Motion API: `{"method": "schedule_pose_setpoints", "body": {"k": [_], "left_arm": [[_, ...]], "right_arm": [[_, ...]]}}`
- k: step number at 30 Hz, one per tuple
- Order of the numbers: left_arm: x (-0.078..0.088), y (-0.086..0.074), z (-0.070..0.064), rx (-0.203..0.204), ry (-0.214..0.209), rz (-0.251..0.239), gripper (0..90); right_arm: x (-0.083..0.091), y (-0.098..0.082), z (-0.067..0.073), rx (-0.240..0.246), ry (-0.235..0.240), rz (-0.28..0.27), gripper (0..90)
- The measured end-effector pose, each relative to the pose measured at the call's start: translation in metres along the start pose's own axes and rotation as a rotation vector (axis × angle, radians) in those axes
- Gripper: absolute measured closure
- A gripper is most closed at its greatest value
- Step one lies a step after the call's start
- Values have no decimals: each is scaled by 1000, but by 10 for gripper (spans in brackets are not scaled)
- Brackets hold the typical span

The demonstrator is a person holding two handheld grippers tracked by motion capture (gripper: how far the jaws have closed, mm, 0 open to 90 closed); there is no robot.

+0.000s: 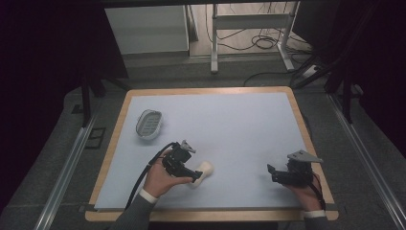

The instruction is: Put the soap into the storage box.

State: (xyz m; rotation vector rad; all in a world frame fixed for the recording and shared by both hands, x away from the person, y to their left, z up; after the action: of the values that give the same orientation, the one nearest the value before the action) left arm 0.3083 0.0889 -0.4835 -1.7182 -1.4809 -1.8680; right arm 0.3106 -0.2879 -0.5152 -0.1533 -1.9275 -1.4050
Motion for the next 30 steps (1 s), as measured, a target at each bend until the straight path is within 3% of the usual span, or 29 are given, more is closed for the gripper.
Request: {"method": "schedule_pose_setpoints", "body": {"k": [24,30], "left_arm": [[-31,4,-8,-4,4,78,306],[-40,2,-8,5,14,105,373]], "right_arm": [[-2,-2,-1,0,-9,15,77],[-3,-2,-1,1,-9,19,77]]}}
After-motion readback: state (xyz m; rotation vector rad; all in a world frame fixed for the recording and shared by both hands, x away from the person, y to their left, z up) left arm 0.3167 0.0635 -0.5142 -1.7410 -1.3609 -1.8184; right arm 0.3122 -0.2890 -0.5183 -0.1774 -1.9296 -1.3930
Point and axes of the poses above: each handheld gripper's, and its own axes: x roughly backward along the jaws, y roughly out of its top, z roughly to its left, the point moved 1 cm from there along -x, roughly forward along the jaws, and after that the axes turned 7 degrees about x, right-handed, at the moved point
